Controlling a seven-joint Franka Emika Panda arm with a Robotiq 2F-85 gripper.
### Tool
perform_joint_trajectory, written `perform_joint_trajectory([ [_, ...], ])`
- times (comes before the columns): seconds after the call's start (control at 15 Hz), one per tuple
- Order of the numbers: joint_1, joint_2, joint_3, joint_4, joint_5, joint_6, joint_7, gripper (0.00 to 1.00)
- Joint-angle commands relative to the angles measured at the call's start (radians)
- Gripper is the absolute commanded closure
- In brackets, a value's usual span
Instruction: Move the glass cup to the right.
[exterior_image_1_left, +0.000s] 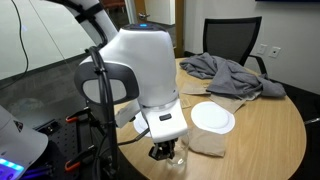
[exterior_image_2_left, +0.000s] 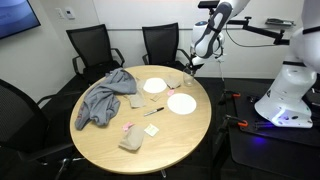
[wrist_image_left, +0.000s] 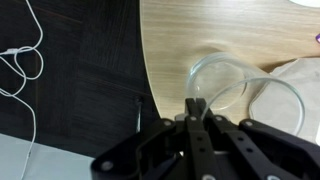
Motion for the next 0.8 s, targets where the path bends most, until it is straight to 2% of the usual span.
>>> perform_joint_trajectory([
  [0.0,-0.033,-0.009,0.039,-0.023,0.076,0.031,-0.037,0.99],
  [0.73,-0.068,0.08,0.116,0.005,0.201,0.086,-0.065,0.99],
])
